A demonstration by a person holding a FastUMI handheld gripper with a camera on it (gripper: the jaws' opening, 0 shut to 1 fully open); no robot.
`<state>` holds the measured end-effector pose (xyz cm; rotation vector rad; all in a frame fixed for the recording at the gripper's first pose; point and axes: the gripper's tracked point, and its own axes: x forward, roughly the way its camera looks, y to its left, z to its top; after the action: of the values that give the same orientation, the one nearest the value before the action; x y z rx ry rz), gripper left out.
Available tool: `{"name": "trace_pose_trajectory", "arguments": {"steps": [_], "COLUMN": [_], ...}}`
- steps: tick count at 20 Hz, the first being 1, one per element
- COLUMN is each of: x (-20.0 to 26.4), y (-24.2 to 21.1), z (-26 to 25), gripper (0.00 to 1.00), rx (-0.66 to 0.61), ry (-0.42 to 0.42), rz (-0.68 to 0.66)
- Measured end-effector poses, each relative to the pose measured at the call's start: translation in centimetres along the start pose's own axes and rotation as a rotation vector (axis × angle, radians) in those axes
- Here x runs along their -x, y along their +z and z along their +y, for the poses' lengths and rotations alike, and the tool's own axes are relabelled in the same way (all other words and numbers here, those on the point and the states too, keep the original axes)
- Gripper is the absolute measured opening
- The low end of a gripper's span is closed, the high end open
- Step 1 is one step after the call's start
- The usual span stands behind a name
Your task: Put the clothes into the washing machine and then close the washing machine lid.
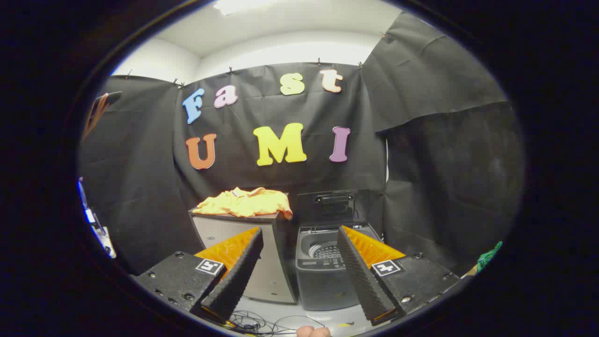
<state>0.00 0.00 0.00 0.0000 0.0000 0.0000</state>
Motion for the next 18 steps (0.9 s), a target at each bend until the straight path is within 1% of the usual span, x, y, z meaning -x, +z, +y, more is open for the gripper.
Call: {"name": "trace_pose_trajectory", "arguments": {"steps": [6,18], "x": [0.0,0.2], "y": [0.1,-2.2], "z": [0.9,2.6], "gripper": [1.00,1.00], "rx": [0.011,0.048], "ry": [0.010,0.028], "rz": [-0.024,-0.027]}}
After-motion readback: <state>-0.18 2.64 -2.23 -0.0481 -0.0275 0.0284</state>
